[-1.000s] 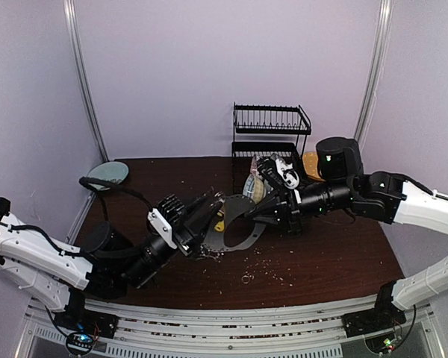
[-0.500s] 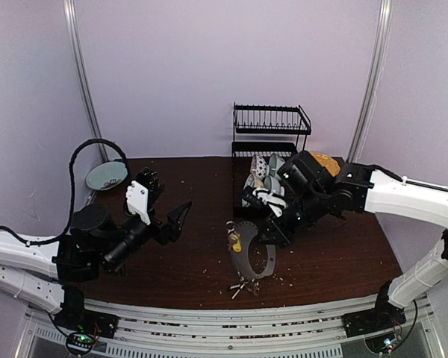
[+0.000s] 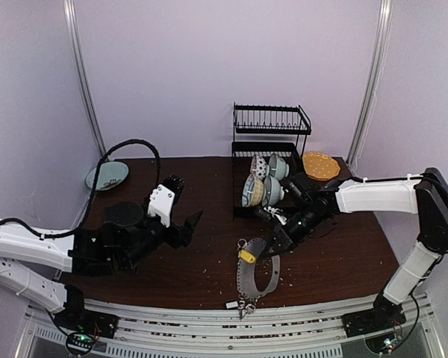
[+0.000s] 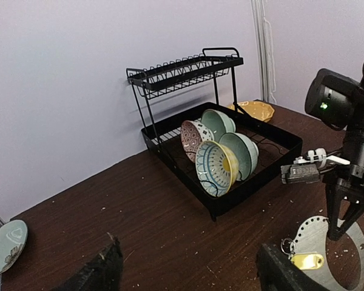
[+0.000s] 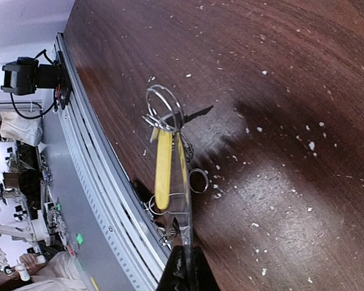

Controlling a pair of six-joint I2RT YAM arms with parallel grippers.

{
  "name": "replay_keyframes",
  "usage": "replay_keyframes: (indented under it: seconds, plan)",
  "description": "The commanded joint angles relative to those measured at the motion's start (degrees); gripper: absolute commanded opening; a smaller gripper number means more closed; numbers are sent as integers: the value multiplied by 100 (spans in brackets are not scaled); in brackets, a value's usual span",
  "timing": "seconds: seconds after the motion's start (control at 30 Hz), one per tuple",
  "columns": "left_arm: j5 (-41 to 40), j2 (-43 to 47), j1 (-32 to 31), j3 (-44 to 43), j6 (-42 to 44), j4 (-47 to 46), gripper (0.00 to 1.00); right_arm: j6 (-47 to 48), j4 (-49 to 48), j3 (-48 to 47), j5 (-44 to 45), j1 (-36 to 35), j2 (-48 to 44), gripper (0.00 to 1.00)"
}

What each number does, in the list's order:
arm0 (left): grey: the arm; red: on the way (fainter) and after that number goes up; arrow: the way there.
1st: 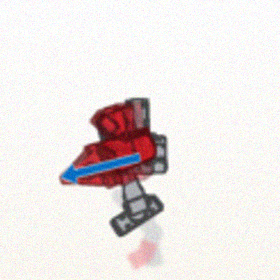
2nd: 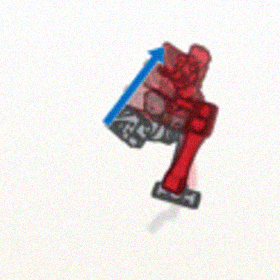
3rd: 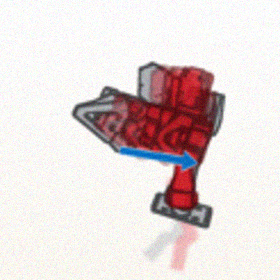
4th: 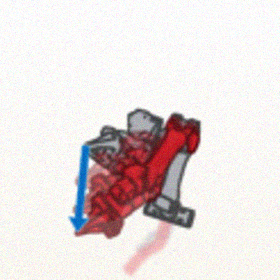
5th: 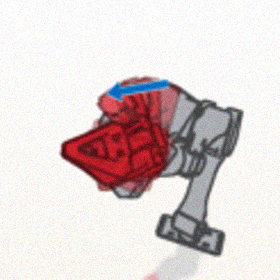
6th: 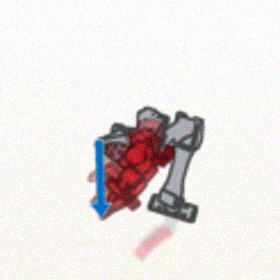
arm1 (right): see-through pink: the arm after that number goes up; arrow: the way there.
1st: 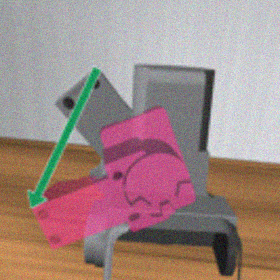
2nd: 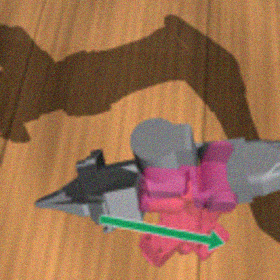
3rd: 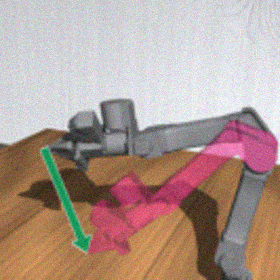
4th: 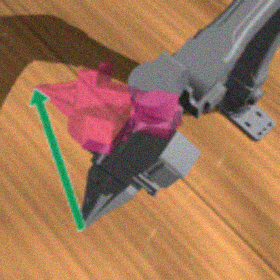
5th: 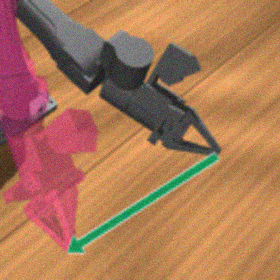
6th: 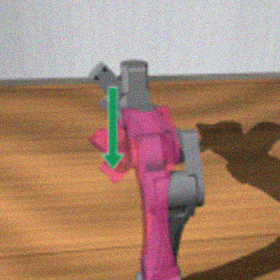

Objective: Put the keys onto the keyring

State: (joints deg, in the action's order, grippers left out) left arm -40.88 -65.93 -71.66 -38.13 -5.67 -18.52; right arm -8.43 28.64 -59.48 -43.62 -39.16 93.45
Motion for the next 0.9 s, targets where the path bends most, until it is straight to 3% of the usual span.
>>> replay_keyframes:
  seconds: [0.0, 0.03, 0.17, 0.27, 0.3, 0.33, 0.47, 0.6, 0.73, 0.87]
  plan:
    - [78, -105, 29, -253, -6, -23, 78, 100, -277, 166, 174, 347, 414, 6]
    - [66, -112, 37, -264, -9, -6, 78, 97, -270, 162, 319, 417, 453, 8]
    - [28, -98, 53, -248, -27, 23, 79, 12, -111, 129, 1168, 593, 333, 35]
    - [16, -133, 151, -279, -138, 153, 81, -80, 170, 27, 2351, 624, 8, 72]
    - [-8, -157, 209, -308, -204, 244, 82, -102, 253, -23, 2718, 624, -144, 93]
    - [-51, -174, 283, -329, -282, 337, 82, -114, 303, -94, 2973, 635, -337, 99]
    - [109, -161, 999, -358, -771, 899, 89, -160, -366, 34, 3434, 812, -1616, 100]
    - [552, -62, 2397, -131, -1285, 1145, 91, -530, -2044, 854, 3877, 1878, -2801, 100]
    - [794, -11, 3478, 145, -1313, 1028, 92, -730, -3320, 1582, 4456, 2937, -3289, 100]
    - [775, -132, 4432, 451, -1347, 621, 92, -889, -4684, 2422, 4928, 3548, -3537, 100]
